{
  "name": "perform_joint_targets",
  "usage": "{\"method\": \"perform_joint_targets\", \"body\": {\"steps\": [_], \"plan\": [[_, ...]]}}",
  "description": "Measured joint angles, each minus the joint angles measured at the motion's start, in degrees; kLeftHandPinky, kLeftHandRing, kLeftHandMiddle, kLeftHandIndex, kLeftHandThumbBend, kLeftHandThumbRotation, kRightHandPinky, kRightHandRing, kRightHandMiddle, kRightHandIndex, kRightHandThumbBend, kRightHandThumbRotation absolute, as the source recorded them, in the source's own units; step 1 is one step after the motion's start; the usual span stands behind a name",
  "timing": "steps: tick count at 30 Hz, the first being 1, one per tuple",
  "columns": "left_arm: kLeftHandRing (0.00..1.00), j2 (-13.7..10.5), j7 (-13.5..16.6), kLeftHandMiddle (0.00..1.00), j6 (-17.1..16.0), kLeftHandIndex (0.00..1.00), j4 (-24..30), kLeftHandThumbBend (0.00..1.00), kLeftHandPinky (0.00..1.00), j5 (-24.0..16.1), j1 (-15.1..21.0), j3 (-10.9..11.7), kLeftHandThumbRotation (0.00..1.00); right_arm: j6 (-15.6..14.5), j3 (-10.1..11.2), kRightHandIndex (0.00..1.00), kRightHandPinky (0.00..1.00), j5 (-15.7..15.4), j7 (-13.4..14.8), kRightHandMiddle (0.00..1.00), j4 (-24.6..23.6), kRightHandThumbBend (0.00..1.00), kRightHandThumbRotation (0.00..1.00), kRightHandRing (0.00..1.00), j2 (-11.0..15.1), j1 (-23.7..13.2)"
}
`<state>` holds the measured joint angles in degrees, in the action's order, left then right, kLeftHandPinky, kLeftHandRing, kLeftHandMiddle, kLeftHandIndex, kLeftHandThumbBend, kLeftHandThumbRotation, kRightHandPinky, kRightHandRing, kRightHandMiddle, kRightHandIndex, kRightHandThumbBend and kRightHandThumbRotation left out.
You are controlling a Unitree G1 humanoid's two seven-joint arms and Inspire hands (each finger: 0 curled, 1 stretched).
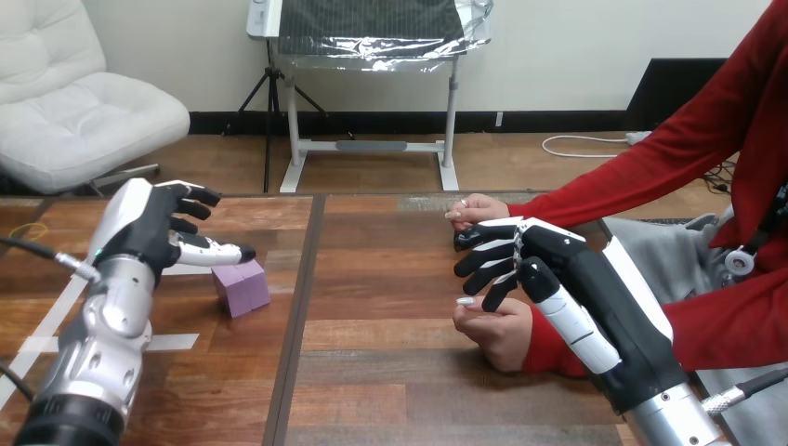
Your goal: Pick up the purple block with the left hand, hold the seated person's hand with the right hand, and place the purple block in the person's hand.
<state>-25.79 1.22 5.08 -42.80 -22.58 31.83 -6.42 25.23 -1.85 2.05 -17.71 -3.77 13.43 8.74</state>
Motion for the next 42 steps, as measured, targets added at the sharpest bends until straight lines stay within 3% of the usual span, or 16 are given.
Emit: {"method": "perform_joint_targets", "body": {"steps": [12, 24, 42], "plan": [[0.85, -0.5, 1.1, 0.86, -2.6, 0.82, -7.4, 0.79, 0.72, -5.1, 4.6, -4.0, 0.2, 0.3, 0.0, 0.66, 0.42, 0.0, -0.1, 0.6, 0.0, 0.73, 0.95, 0.55, 0.0, 0.0], [0.86, -0.5, 2.3, 0.86, -4.8, 0.81, -15.3, 0.85, 0.79, -9.6, 9.6, -7.9, 0.38, 0.3, 0.0, 0.66, 0.42, 0.1, -0.6, 0.61, 0.0, 0.74, 0.95, 0.55, 0.0, 0.0], [0.88, -0.2, 1.8, 0.87, -5.3, 0.82, -24.6, 0.9, 0.88, -14.3, 15.9, -14.2, 0.43, 0.3, 0.0, 0.66, 0.42, 0.4, -1.2, 0.61, 0.0, 0.74, 0.96, 0.55, 0.0, 0.0]]}}
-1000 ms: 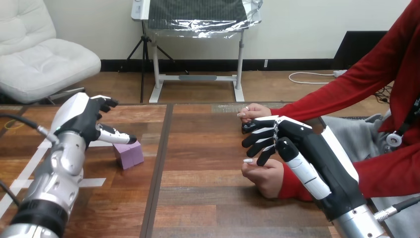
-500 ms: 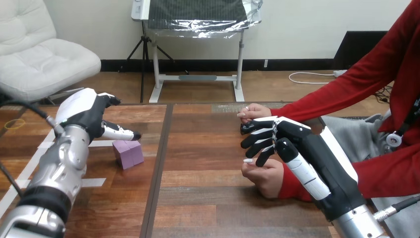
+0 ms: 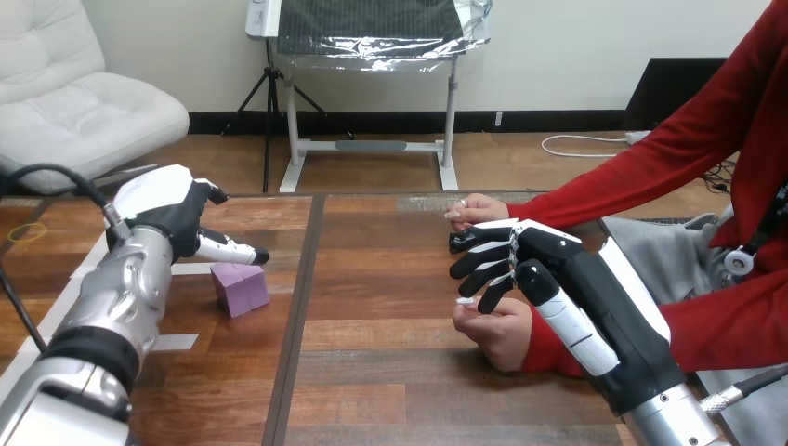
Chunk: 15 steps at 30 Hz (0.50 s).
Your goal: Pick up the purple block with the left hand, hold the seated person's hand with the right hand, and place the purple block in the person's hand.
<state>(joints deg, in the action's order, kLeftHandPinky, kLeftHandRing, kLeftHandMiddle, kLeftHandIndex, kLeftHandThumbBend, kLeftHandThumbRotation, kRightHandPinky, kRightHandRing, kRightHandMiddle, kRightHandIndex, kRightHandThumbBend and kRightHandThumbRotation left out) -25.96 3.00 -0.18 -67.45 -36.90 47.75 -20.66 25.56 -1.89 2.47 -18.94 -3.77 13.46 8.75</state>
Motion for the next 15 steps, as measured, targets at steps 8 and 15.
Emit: {"method": "perform_joint_targets", "body": {"steps": [8, 15], "plan": [[0.86, 0.1, -1.1, 0.86, 0.0, 0.81, -2.3, 0.9, 0.88, -0.3, 1.9, -1.6, 0.4, 0.0, 0.0, 0.66, 0.42, 0.3, -0.2, 0.61, 0.0, 0.75, 0.96, 0.55, 0.0, 0.0], [0.85, 0.5, -2.8, 0.84, 0.4, 0.8, -4.0, 0.91, 0.88, -0.3, 3.4, -2.2, 0.38, 0.0, 0.0, 0.66, 0.42, 0.4, -0.3, 0.61, 0.0, 0.74, 0.96, 0.55, 0.0, 0.0]]}}
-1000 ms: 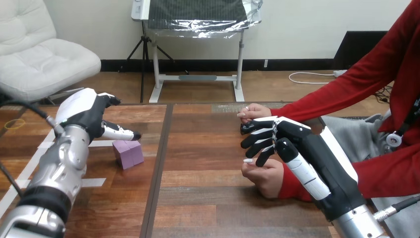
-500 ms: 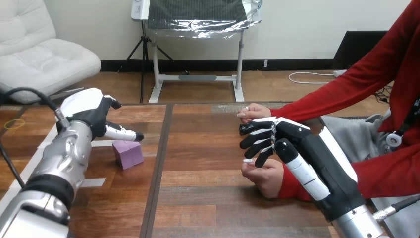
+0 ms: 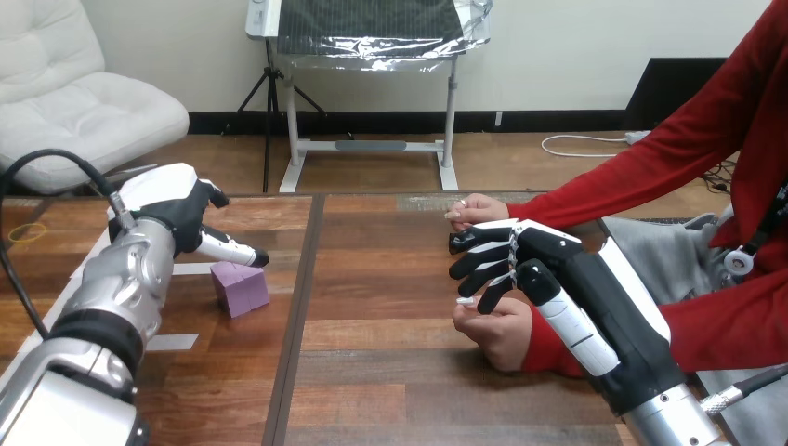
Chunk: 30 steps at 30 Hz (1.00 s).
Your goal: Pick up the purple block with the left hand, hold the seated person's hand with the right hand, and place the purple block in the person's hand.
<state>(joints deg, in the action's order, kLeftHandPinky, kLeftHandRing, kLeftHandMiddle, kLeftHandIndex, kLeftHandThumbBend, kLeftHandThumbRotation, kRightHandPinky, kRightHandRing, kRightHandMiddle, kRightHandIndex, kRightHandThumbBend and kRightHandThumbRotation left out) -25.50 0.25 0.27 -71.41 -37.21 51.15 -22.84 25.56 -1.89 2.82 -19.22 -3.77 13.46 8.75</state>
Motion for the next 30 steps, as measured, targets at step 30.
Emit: {"method": "perform_joint_targets", "body": {"steps": [30], "plan": [[0.88, 3.5, -7.0, 0.87, 4.3, 0.85, -3.7, 0.87, 0.87, -1.4, 2.6, -3.3, 0.43, 0.1, 0.0, 0.66, 0.42, 0.0, -0.1, 0.6, 0.0, 0.75, 0.97, 0.54, 0.0, 0.0]]}}
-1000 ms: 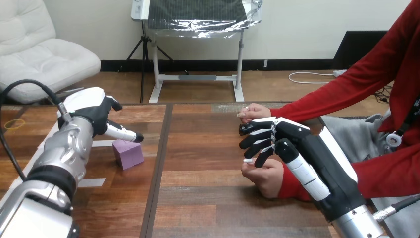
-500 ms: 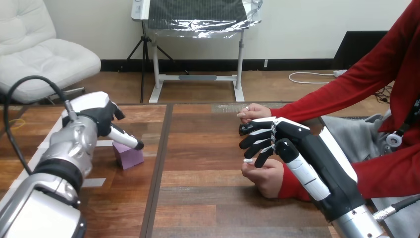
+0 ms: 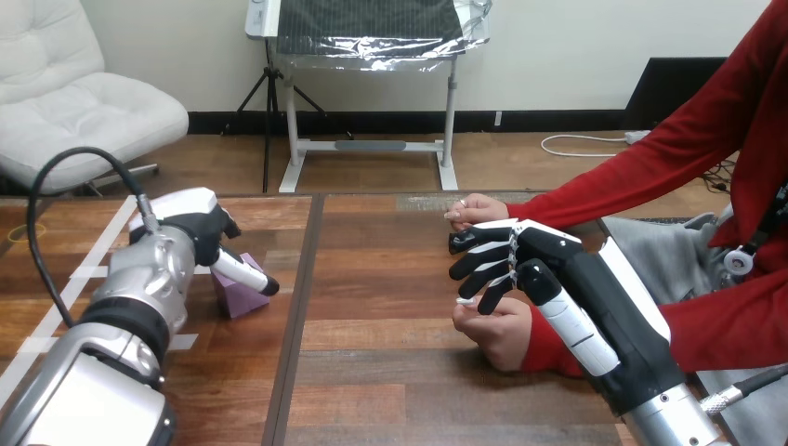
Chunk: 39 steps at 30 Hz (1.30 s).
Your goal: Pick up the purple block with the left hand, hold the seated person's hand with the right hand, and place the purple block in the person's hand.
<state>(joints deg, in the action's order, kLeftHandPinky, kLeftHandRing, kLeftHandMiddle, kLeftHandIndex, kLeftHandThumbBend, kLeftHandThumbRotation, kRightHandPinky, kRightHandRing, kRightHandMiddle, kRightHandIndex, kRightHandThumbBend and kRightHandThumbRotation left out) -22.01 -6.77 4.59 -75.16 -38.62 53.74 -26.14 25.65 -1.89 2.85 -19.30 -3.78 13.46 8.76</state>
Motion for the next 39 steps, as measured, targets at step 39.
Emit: {"method": "perform_joint_targets", "body": {"steps": [39], "plan": [[0.96, 1.3, 0.1, 0.95, 2.8, 0.91, -1.2, 0.89, 0.97, -0.2, 0.0, -1.0, 0.44, 0.0, 0.0, 0.66, 0.42, 0.8, -0.7, 0.6, -0.4, 0.79, 0.96, 0.54, 0.0, 0.0]]}}
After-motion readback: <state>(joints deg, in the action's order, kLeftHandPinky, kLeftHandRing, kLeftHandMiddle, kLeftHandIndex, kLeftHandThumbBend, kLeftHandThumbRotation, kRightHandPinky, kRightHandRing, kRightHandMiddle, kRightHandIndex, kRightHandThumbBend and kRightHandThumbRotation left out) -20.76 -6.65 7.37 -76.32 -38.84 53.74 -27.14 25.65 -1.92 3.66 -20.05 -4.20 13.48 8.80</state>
